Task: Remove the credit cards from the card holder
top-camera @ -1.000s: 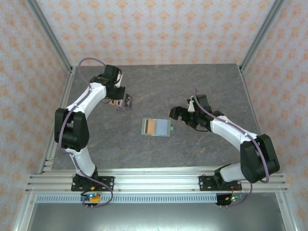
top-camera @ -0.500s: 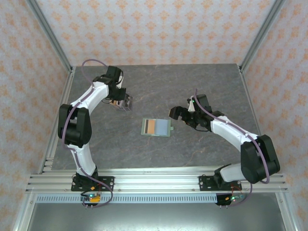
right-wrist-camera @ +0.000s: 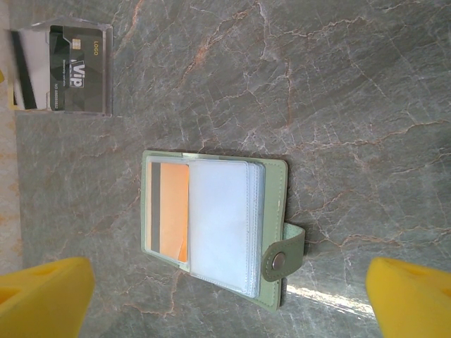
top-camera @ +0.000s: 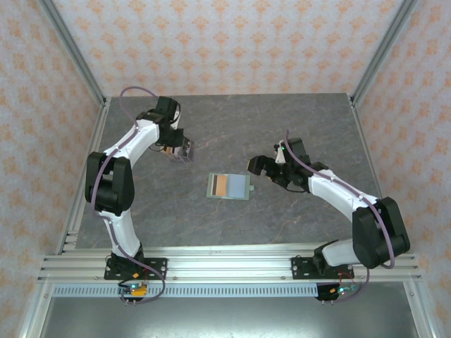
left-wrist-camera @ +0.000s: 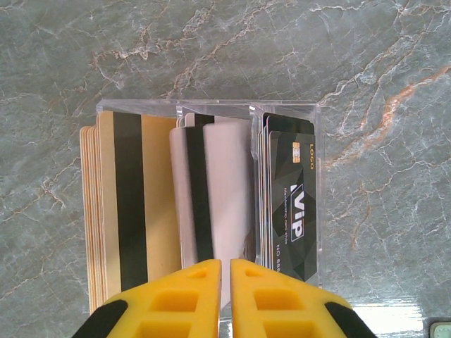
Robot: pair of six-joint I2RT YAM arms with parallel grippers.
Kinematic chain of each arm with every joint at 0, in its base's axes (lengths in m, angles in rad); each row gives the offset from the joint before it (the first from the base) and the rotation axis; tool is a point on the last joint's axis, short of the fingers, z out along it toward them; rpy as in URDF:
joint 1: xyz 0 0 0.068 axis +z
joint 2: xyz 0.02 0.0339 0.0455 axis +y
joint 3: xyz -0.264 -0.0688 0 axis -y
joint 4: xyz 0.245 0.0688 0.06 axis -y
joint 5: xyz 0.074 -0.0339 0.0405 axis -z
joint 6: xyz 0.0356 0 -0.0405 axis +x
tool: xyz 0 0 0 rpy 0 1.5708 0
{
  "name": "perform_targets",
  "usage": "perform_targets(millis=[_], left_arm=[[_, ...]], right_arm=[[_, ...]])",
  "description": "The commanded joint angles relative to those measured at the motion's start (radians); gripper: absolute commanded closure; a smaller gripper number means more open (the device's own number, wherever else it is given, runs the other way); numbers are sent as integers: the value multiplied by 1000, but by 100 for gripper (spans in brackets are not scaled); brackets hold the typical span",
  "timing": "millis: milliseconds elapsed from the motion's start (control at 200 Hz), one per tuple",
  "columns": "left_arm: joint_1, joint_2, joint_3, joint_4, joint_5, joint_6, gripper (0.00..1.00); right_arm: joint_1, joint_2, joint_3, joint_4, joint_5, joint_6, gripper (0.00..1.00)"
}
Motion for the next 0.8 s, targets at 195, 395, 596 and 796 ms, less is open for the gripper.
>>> perform_targets(millis=[195, 395, 596, 796], left_arm=[[9, -4, 5, -6, -17, -31, 86], [-7, -126, -34, 8, 0, -180, 66], [-72, -265, -129, 12, -47, -319, 44], [-92, -438, -337, 174, 44, -427, 20]], right_arm=[[-3, -8, 1, 1, 1, -1, 1], [-3, -22, 37, -52, -12, -6, 1], [30, -23, 101, -137, 9, 10, 0], [173, 6, 178, -192, 162, 23, 1]])
